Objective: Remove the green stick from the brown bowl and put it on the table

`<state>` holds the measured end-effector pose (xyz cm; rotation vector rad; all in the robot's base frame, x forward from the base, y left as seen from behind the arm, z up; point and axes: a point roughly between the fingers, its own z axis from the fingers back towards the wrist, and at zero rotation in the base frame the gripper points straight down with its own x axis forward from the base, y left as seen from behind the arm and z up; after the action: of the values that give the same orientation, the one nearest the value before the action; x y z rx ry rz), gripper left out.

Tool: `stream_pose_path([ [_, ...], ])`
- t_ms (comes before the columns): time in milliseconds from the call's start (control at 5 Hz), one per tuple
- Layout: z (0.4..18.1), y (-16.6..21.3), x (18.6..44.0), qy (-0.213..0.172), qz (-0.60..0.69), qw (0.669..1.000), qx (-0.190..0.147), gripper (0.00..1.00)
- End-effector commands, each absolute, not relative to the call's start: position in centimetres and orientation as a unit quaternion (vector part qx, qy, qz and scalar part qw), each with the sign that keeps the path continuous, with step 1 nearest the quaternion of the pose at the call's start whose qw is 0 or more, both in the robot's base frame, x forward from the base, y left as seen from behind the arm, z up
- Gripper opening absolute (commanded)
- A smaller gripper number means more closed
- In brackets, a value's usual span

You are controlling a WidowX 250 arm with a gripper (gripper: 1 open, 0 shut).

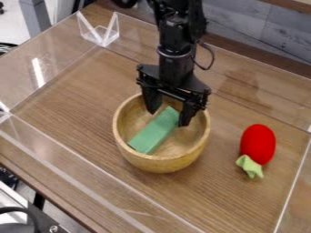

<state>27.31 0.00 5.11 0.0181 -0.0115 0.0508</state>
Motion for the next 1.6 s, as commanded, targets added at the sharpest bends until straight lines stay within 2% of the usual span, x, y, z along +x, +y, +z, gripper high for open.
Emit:
stream_pose_path([
  [0,5.8,0.6,28.0,-0.013,0.03,0.999,0.011,1.0],
  [200,4.0,0.6,28.5,-0.006,0.01,1.0,0.011,1.0],
  [400,3.0,0.5,28.9,-0.003,-0.009,1.0,0.009,0.0],
  [1000,1.8,-2.7,28.6,0.0,-0.082,0.997,-0.005,0.0],
  [1400,1.7,-3.0,28.5,0.005,-0.085,0.996,-0.009,0.0],
])
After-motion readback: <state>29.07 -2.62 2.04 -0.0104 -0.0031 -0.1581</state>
